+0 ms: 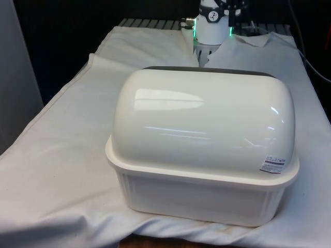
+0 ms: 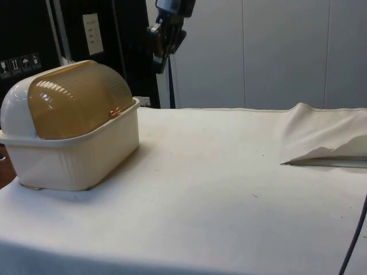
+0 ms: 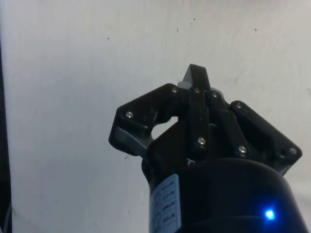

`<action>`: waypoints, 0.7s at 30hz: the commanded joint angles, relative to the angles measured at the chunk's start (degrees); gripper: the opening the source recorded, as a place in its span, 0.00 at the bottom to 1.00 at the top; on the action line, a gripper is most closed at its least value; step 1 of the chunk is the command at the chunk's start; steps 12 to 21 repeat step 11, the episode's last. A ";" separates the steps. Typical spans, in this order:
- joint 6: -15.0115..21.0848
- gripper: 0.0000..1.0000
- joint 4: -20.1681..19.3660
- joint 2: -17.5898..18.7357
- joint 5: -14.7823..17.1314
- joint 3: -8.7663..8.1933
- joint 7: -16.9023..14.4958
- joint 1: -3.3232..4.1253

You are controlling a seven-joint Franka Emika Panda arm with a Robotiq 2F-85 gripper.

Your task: Open the lid, then close it.

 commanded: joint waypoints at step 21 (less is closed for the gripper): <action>-0.74 0.00 -0.46 -1.09 -0.06 0.00 -0.17 0.00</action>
